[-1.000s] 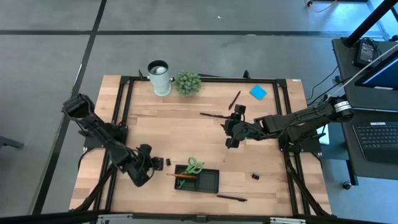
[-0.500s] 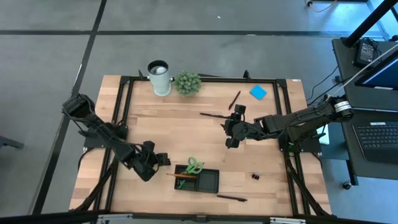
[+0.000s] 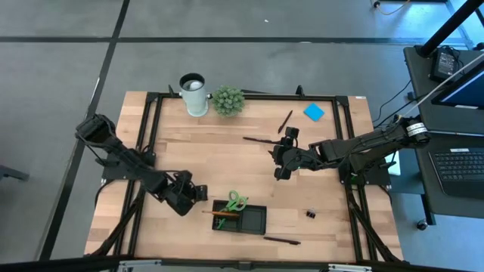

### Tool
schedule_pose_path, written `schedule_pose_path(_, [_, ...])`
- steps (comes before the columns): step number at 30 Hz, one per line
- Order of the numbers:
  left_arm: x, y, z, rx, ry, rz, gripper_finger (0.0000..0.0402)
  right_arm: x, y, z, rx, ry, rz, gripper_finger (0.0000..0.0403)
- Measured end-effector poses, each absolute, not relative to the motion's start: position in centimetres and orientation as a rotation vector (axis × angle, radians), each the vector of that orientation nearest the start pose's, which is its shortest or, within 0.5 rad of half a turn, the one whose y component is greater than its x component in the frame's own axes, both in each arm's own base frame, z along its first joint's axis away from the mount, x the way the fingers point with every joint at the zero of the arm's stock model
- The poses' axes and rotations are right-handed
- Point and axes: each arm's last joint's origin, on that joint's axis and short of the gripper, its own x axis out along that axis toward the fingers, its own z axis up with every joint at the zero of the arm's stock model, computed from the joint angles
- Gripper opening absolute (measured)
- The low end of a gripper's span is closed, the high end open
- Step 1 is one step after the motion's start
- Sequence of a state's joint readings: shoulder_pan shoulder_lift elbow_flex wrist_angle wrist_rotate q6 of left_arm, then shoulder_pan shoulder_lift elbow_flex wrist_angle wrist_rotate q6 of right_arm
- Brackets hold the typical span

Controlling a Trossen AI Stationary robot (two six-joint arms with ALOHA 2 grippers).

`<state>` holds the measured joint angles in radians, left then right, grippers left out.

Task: Pick and place office supplies into organizer
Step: Put the left black binder clip into the black desk organizer

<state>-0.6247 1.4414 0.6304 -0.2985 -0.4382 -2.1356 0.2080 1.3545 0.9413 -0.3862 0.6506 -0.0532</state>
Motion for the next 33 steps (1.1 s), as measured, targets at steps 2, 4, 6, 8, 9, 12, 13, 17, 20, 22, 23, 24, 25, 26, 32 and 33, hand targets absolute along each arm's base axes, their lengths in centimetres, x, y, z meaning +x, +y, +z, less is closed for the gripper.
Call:
schedule_pose_path(2, [20.3, -12.9, 14.5, -1.393, 0.674, 0.819, 0.0126, 27.3, 4.0, 25.3, -0.385, 0.745, -0.4, 0.0156])
schedule_pose_path(4, [20.4, -12.8, 14.4, -1.402, 0.711, 0.817, 0.0118, 27.3, 4.0, 25.3, -0.385, 0.745, -0.4, 0.0156])
schedule_pose_path(6, [20.4, -12.8, 14.4, -1.405, 0.743, 0.81, 0.011, 27.3, 4.0, 25.3, -0.385, 0.745, -0.4, 0.0156])
schedule_pose_path(8, [20.4, -12.8, 14.4, -1.406, 0.749, 0.806, 0.0104, 27.3, 4.0, 25.3, -0.385, 0.745, -0.4, 0.0156])
schedule_pose_path(9, [20.4, -12.8, 14.4, -1.406, 0.749, 0.806, 0.0101, 27.3, 4.0, 25.3, -0.385, 0.745, -0.4, 0.0156])
schedule_pose_path(12, [20.5, -12.7, 14.4, -1.401, 0.735, 0.809, 0.0095, 27.3, 4.0, 25.3, -0.385, 0.745, -0.4, 0.0156])
schedule_pose_path(13, [20.5, -12.8, 14.3, -1.398, 0.734, 0.812, 0.0093, 27.3, 4.0, 25.3, -0.385, 0.745, -0.4, 0.0156])
schedule_pose_path(17, [20.6, -12.9, 13.9, -1.393, 0.749, 0.819, 0.0084, 27.3, 4.0, 25.3, -0.385, 0.745, -0.4, 0.0156])
schedule_pose_path(20, [20.6, -12.9, 13.5, -1.383, 0.757, 0.839, 0.0075, 27.3, 4.0, 25.3, -0.385, 0.744, -0.4, 0.0156])
schedule_pose_path(22, [20.6, -12.9, 13.3, -1.38, 0.76, 0.844, 0.0068, 27.3, 4.0, 25.3, -0.386, 0.745, -0.4, 0.0156])
schedule_pose_path(23, [20.6, -12.9, 13.3, -1.38, 0.76, 0.844, 0.0064, 27.3, 4.0, 25.3, -0.386, 0.745, -0.399, 0.0156])
schedule_pose_path(24, [20.6, -12.9, 13.3, -1.379, 0.76, 0.845, 0.0059, 27.3, 4.0, 25.3, -0.386, 0.745, -0.4, 0.0156])
schedule_pose_path(25, [20.6, -12.9, 13.3, -1.379, 0.76, 0.844, 0.0054, 27.3, 4.0, 25.3, -0.386, 0.745, -0.4, 0.0156])
schedule_pose_path(26, [20.6, -12.9, 13.3, -1.379, 0.759, 0.844, 0.0049, 27.3, 4.0, 25.3, -0.385, 0.745, -0.4, 0.0156])
schedule_pose_path(32, [20.7, -12.9, 13.4, -1.381, 0.751, 0.84, 0.0014, 27.3, 4.0, 25.3, -0.384, 0.744, -0.4, 0.0156])
schedule_pose_path(33, [20.7, -12.9, 13.4, -1.374, 0.752, 0.834, 0.001, 27.3, 4.0, 25.3, -0.384, 0.744, -0.4, 0.0156])
